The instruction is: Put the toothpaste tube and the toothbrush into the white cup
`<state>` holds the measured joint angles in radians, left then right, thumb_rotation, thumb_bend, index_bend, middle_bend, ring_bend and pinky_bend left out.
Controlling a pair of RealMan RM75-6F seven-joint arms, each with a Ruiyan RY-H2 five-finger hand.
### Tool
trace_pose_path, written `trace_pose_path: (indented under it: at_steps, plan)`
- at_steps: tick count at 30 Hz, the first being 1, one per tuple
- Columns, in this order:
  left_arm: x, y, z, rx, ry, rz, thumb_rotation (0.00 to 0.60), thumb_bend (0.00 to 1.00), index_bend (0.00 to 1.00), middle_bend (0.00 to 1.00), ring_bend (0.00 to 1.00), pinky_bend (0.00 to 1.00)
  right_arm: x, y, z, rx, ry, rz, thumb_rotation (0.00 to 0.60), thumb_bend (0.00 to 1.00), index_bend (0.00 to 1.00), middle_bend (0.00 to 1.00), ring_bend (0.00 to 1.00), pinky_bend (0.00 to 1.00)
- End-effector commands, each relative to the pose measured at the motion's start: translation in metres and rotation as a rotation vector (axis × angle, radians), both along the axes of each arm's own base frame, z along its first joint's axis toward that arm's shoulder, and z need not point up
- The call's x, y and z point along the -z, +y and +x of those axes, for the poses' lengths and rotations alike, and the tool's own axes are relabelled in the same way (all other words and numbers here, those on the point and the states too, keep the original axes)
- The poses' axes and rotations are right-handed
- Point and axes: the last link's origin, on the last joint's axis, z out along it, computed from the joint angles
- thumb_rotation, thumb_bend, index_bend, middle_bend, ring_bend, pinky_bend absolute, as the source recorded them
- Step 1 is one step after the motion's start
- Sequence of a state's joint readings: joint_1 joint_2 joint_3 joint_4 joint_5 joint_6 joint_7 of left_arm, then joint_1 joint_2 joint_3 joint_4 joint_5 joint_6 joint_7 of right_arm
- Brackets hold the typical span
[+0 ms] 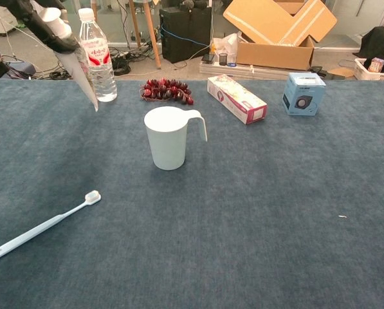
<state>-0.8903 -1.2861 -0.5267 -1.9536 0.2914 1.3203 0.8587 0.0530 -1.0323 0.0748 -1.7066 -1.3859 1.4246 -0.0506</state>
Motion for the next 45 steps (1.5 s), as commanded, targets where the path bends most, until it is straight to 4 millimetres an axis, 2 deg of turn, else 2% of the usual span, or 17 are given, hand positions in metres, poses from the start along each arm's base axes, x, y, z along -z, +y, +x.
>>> trace_pose_path:
  at_steps: [1,8,14,24,36,45]
  plan:
    - [0.005,0.002,0.010,0.011,-0.021,-0.040,0.600,0.70,0.71,0.00,0.00,0.01,0.001,0.000,0.000,-0.001,0.001,0.001,0.600,0.02,0.15,0.11,0.11,0.37]
    - [0.023,0.007,0.022,0.027,-0.015,-0.089,0.600,0.70,0.71,0.00,0.00,0.01,-0.001,0.000,-0.001,0.004,-0.003,-0.006,0.600,0.02,0.15,0.11,0.11,0.37]
    - [0.029,0.013,0.030,0.044,-0.013,-0.080,0.600,0.70,0.71,0.00,0.00,0.01,-0.002,0.000,-0.001,0.004,-0.007,-0.007,0.600,0.02,0.14,0.11,0.11,0.37]
    - [0.027,0.016,0.044,0.064,-0.001,-0.075,0.600,0.70,0.71,0.00,0.00,0.02,0.000,-0.002,-0.003,0.012,-0.010,0.006,0.600,0.02,0.15,0.11,0.11,0.37]
    - [0.040,0.016,0.067,0.099,0.032,-0.114,0.600,0.70,0.71,0.00,0.00,0.02,-0.003,-0.003,-0.005,0.016,-0.020,0.001,0.600,0.02,0.14,0.11,0.11,0.37]
    - [0.034,0.014,0.081,0.116,0.034,-0.099,0.600,0.70,0.71,0.00,0.00,0.02,0.000,-0.003,-0.005,0.017,-0.019,0.011,0.600,0.02,0.14,0.11,0.11,0.37]
